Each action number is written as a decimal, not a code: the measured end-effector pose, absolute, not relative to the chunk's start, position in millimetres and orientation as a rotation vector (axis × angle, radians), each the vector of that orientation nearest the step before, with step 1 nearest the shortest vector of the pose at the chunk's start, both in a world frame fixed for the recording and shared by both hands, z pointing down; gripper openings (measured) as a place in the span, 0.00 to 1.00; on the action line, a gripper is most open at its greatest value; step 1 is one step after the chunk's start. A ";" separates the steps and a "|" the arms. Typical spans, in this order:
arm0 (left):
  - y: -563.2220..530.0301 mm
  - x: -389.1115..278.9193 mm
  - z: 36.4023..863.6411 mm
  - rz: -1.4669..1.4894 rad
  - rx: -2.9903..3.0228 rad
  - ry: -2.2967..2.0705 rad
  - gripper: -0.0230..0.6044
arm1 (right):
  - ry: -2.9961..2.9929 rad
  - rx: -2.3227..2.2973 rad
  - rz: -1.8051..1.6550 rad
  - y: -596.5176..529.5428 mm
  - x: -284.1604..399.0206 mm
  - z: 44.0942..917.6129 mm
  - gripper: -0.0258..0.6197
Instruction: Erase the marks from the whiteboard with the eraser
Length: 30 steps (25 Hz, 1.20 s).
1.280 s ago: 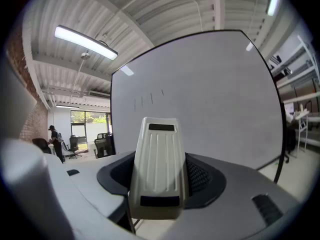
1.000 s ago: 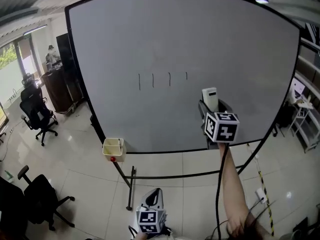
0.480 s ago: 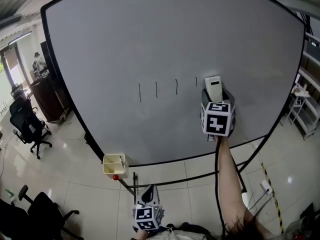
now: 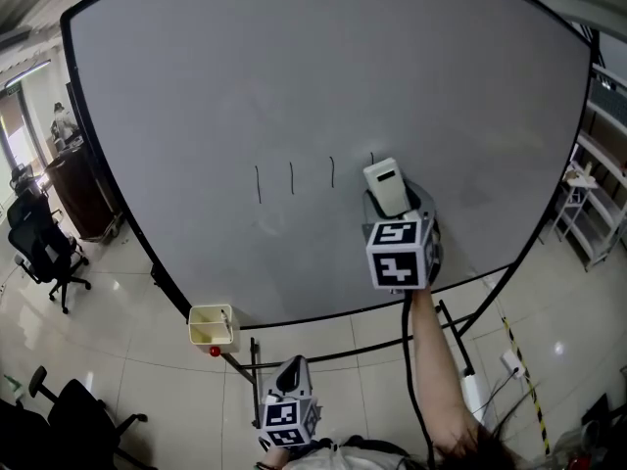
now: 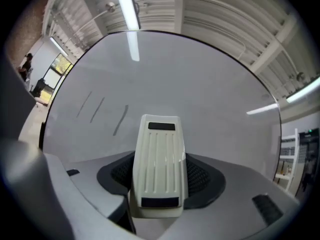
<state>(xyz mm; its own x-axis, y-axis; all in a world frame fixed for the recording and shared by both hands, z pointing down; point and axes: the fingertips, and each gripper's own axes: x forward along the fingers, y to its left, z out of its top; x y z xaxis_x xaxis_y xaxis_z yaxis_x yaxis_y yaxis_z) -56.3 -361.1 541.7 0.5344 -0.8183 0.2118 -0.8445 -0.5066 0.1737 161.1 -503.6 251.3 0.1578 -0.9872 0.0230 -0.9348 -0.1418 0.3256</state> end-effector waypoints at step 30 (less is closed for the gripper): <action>-349.6 -66.6 542.6 0.138 2.459 -1.466 0.04 | -1.827 2.294 -0.077 -490.1 215.3 226.7 0.49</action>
